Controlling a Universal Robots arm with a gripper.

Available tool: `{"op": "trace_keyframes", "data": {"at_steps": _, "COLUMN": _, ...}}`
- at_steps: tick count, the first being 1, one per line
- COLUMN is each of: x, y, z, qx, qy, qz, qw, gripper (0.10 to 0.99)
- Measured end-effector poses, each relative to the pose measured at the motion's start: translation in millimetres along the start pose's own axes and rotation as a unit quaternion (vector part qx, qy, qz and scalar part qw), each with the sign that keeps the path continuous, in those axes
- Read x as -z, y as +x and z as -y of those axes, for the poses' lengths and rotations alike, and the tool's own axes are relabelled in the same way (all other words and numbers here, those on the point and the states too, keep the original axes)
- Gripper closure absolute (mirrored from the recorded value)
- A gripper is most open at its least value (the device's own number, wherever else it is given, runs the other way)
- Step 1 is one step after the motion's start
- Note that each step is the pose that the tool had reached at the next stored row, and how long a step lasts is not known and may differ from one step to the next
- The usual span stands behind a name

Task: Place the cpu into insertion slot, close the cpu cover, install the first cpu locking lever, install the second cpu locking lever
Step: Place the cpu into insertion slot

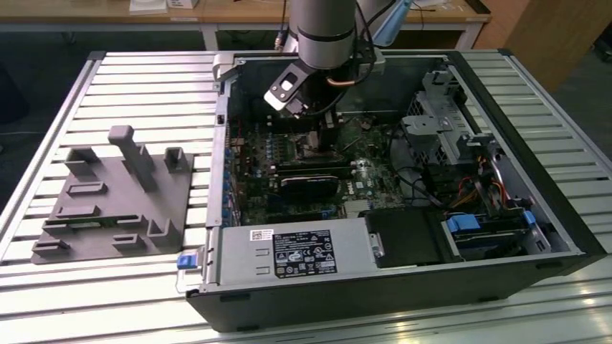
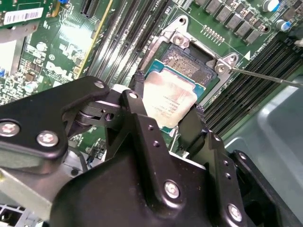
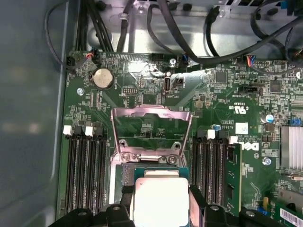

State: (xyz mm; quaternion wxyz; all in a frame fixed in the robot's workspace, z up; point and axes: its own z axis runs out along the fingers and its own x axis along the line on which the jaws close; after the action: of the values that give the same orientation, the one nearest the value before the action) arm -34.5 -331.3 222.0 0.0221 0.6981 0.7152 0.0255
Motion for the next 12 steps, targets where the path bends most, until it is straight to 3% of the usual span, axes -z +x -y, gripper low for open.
{"op": "trace_keyframes", "data": {"at_steps": 12, "x": -8.3, "y": 4.4, "z": 3.3, "qx": -0.006, "qy": 0.0000, "qz": 0.0004, "qw": 1.0000, "gripper": 0.545}}
